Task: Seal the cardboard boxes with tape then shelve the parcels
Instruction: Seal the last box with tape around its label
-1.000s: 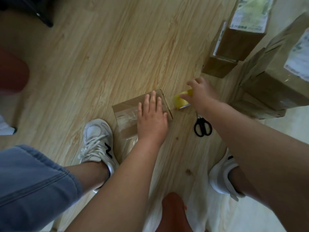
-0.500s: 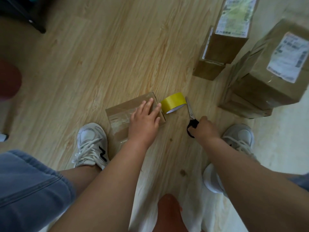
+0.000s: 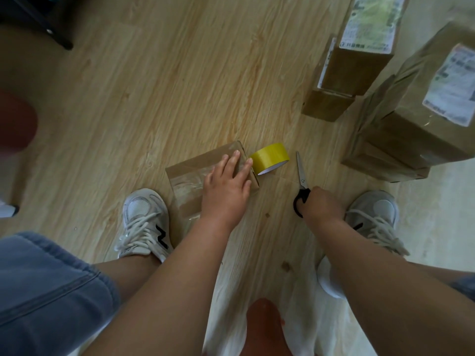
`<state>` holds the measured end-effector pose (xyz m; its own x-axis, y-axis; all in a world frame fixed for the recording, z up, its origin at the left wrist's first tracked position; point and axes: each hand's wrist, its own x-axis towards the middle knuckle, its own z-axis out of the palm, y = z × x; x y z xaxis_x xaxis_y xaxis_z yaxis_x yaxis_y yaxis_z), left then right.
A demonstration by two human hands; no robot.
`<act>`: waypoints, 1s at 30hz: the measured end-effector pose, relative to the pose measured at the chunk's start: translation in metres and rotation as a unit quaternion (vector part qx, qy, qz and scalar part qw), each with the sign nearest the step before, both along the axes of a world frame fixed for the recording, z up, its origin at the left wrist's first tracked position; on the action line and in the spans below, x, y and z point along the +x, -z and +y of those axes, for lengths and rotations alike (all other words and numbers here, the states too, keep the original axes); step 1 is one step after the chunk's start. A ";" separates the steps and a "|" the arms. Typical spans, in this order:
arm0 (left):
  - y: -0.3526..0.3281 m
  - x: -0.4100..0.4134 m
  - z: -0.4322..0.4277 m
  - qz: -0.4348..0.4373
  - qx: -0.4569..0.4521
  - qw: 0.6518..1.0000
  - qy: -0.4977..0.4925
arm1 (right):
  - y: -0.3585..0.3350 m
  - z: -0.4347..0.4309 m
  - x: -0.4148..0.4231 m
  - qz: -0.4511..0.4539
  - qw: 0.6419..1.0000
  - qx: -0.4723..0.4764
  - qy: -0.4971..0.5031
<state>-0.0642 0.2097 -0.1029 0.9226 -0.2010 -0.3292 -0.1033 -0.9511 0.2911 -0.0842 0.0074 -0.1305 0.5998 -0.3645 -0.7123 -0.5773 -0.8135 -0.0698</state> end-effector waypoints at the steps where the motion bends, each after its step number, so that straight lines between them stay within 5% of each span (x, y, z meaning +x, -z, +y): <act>1: 0.000 0.000 0.001 0.001 0.001 1.000 0.001 | -0.002 0.001 0.000 0.005 1.000 0.004 0.004; 9: -0.008 0.002 0.003 0.004 -0.038 0.998 -0.041 | -0.007 -0.003 0.000 -0.048 0.979 0.123 0.155; 14: -0.010 0.001 0.001 0.006 -0.045 0.995 -0.090 | -0.020 0.001 0.004 -0.139 0.899 0.278 0.309; 21: -0.015 -0.001 0.010 0.024 -0.001 0.996 -0.084 | -0.042 0.021 -0.006 -0.078 0.898 0.390 0.188; 25: -0.016 -0.003 0.016 0.052 -0.015 0.995 -0.084 | -0.042 0.022 -0.016 -0.022 0.937 0.322 0.133; 30: -0.014 -0.003 0.023 0.051 -0.026 0.996 -0.073 | -0.034 0.017 -0.017 -0.040 0.945 0.286 0.152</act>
